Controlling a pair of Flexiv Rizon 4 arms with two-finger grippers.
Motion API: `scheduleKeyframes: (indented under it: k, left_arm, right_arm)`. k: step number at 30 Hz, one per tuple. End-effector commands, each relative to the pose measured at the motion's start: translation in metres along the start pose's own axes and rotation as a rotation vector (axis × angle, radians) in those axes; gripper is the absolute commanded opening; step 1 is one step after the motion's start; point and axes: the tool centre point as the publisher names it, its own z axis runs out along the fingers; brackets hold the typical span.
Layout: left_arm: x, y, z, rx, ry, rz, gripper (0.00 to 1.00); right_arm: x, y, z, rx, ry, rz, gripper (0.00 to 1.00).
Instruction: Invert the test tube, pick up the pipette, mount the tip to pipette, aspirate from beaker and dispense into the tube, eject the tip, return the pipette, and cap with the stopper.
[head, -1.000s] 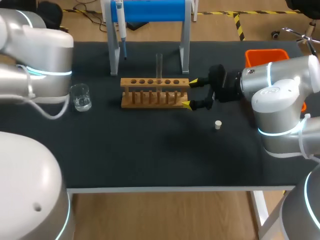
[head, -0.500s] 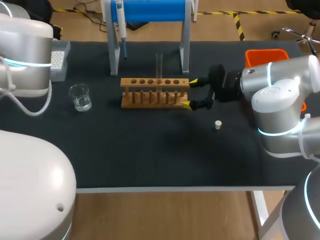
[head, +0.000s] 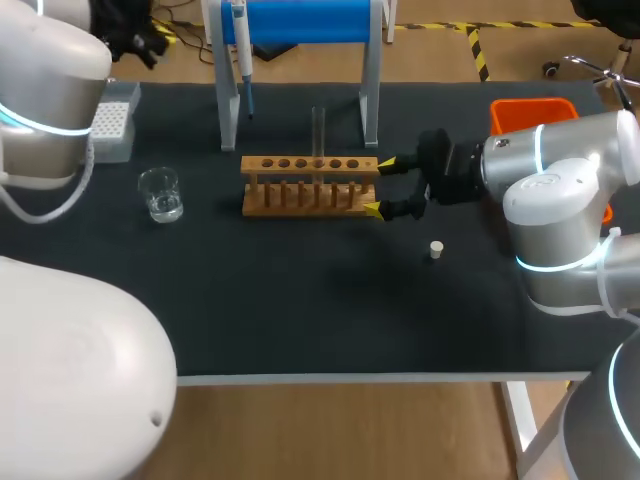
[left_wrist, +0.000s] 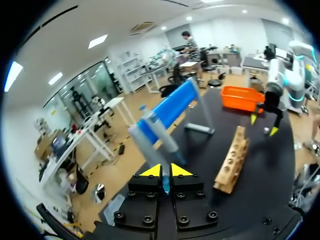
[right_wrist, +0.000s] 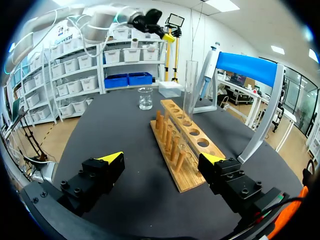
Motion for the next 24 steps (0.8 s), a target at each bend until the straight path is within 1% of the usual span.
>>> scheduleKeyframes:
  k: [1, 3, 6, 8, 9, 13, 24]
  left_arm:
    - [0.028, -0.024, -0.025, -0.013, 0.182, 0.062, 0.0]
    - [0.046, -0.034, -0.021, 0.013, 0.227, 0.091, 0.0]
    - [0.069, -0.044, -0.014, 0.037, 0.299, 0.118, 0.0]
    - [0.085, -0.047, -0.008, 0.029, 0.366, 0.116, 0.0]
    - [0.09, -0.048, -0.007, 0.037, 0.384, 0.116, 0.0]
    - [0.117, -0.055, -0.004, 0.042, 0.498, 0.093, 0.0]
    - [0.117, -0.055, -0.004, 0.042, 0.498, 0.093, 0.0]
  right_arm:
    - [-0.001, -0.001, -0.001, -0.001, 0.002, -0.001, 1.0]
    - [-0.001, -0.001, -0.001, -0.001, 0.002, -0.001, 1.0]
    - [-0.001, -0.001, -0.001, -0.001, 0.002, -0.001, 1.0]
    - [-0.001, -0.001, -0.001, -0.001, 0.002, -0.001, 1.0]
    - [-0.001, -0.001, -0.001, -0.001, 0.002, -0.001, 1.0]
    - [-0.001, -0.001, -0.001, -0.001, 0.002, -0.001, 1.0]
    - [-0.001, -0.001, -0.001, -0.001, 0.002, -0.001, 1.0]
